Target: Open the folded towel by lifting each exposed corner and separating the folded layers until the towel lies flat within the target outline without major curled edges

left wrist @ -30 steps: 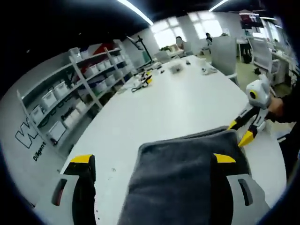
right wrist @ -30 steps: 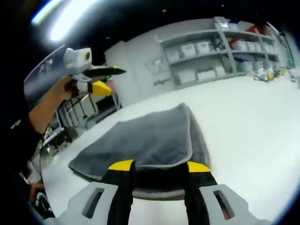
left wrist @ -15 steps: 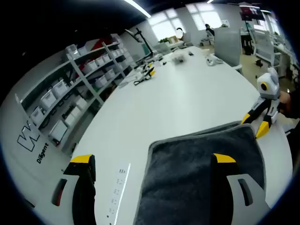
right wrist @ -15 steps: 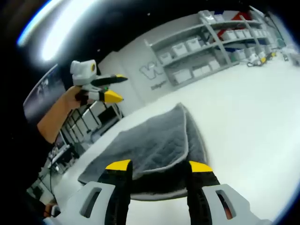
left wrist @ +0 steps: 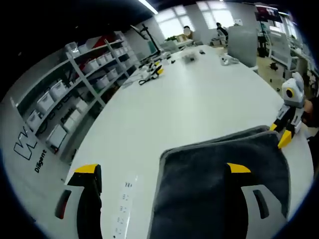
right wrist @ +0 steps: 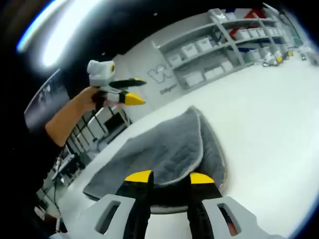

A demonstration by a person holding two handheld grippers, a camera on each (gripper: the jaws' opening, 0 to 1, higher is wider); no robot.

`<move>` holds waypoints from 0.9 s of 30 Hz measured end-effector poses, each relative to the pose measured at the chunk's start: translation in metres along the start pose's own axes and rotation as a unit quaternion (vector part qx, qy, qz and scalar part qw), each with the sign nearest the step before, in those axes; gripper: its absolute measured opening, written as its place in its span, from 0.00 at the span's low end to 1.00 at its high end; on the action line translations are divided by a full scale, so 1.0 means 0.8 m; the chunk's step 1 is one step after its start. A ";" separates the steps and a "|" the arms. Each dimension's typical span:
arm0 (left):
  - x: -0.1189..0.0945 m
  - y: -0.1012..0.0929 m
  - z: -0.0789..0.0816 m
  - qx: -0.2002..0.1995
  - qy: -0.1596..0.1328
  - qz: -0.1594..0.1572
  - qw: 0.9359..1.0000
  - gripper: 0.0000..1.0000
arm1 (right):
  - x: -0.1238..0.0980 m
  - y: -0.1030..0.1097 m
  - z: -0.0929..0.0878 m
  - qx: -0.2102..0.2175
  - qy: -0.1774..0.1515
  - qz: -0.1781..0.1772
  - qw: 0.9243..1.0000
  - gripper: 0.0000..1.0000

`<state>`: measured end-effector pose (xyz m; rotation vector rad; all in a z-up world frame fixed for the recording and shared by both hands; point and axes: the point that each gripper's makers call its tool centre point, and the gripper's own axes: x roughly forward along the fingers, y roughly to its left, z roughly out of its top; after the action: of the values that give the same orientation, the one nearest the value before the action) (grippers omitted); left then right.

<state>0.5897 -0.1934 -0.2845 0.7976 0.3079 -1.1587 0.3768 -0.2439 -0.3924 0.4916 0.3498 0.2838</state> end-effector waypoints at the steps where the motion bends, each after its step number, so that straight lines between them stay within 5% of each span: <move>1: 0.006 0.007 0.000 -0.001 0.000 -0.003 1.000 1.00 | 0.001 0.000 0.000 -0.001 0.001 -0.001 1.000 0.21; 11: 0.041 0.028 0.016 0.012 0.007 -0.011 1.000 1.00 | 0.002 -0.006 0.000 -0.004 0.003 -0.007 1.000 0.16; 21: 0.071 0.025 0.004 0.049 0.060 -0.039 0.996 0.95 | 0.004 -0.006 -0.002 -0.011 0.000 -0.011 1.000 0.12; 27: 0.093 0.027 -0.005 0.061 0.081 -0.058 0.993 0.75 | 0.004 -0.005 -0.003 -0.024 -0.004 -0.011 1.000 0.08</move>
<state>0.6394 -0.2384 -0.3231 0.9943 0.4265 -1.2331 0.3795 -0.2450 -0.3969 0.4417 0.3396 0.2685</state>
